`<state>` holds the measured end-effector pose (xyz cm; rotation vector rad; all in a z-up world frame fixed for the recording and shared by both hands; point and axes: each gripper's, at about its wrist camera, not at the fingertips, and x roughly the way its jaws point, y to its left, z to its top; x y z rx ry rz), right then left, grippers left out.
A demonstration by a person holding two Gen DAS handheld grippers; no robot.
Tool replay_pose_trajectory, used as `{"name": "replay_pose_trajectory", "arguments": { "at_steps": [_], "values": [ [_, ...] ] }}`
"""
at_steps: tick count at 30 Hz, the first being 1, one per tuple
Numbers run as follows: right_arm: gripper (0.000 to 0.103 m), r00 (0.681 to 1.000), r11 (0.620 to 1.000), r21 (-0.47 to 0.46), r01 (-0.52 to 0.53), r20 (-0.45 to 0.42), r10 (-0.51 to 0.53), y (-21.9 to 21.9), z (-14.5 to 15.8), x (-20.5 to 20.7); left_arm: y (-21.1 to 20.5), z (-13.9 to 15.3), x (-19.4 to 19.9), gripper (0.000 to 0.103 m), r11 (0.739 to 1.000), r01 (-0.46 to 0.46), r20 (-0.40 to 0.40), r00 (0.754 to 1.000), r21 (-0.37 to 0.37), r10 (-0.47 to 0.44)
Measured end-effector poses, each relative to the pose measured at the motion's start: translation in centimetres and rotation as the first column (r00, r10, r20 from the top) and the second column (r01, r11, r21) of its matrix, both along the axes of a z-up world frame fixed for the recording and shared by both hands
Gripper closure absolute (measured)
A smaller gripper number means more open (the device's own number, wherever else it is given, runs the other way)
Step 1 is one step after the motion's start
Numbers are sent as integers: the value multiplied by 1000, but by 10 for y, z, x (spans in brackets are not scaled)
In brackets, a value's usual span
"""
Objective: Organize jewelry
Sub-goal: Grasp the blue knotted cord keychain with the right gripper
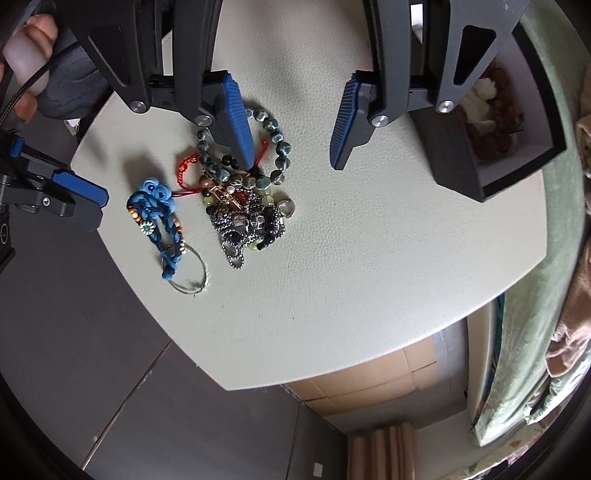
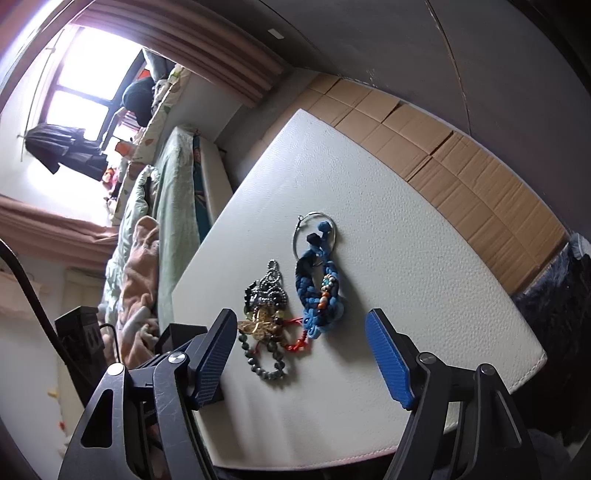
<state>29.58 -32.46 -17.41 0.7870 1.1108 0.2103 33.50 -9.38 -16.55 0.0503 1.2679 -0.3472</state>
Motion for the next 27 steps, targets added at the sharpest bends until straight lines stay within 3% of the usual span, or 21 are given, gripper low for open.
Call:
{"name": "replay_pose_trajectory", "arguments": {
  "at_steps": [5, 8, 12, 14, 16, 17, 27],
  "values": [
    [40, 999, 1000, -1, -31, -45, 31, 7, -12, 8, -5, -17, 2, 71, 1000, 13, -28, 1000, -10, -13],
    [45, 997, 999, -7, -35, -68, 34, 11, -18, 11, -7, -18, -2, 73, 1000, 28, 16, 999, -1, -28],
    [48, 994, 1000, 1, -11, -107, 11, 11, -26, 16, -7, -17, -4, 93, 999, 39, 36, 999, 6, -39],
    [60, 993, 1000, 2, -14, -120, 14, 14, -29, 18, -3, -16, -5, 93, 999, 35, 22, 999, -26, -34],
    [85, 991, 1000, 7, -11, -132, 11, 16, -31, 18, -1, -13, -6, 93, 999, 34, 29, 999, -32, -33],
    [88, 991, 1000, 14, -2, -137, 4, 16, -32, 18, -1, -11, -7, 93, 999, 35, 33, 999, -35, -34],
    [90, 1000, 997, 69, 26, 11, -27, 14, -4, 6, 5, 38, -23, 93, 989, 66, 109, 993, -131, -52]
  ]
}}
